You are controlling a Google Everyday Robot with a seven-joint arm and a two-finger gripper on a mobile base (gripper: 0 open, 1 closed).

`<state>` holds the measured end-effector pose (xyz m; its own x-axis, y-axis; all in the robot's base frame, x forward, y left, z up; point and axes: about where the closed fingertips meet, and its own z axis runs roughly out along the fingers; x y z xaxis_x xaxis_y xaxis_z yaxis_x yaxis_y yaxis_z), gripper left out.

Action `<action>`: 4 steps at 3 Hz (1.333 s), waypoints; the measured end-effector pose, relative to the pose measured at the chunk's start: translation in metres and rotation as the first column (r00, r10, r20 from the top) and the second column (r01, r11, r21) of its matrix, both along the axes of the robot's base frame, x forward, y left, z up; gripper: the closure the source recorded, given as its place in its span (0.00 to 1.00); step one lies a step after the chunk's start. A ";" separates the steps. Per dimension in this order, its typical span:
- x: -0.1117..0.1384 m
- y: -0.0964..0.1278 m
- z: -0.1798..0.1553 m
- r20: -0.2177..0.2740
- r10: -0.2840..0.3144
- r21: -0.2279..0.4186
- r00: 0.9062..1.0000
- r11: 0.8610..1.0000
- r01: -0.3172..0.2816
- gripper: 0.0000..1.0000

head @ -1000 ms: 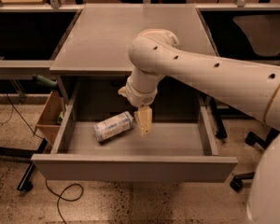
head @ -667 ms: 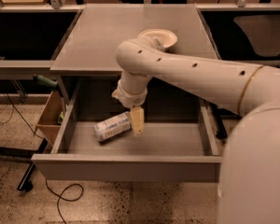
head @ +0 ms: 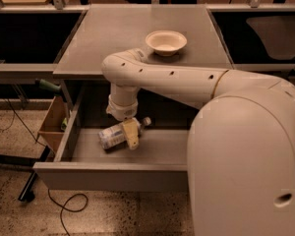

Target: Pick blue plastic bottle from top drawer and place on counter

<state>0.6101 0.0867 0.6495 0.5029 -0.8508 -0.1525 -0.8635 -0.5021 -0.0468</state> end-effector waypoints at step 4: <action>0.010 -0.001 -0.024 -0.095 -0.059 -0.006 0.994 0.998 0.058 0.65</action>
Offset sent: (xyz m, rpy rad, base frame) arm 0.0193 0.0280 -0.0446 -0.0646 0.1249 0.0423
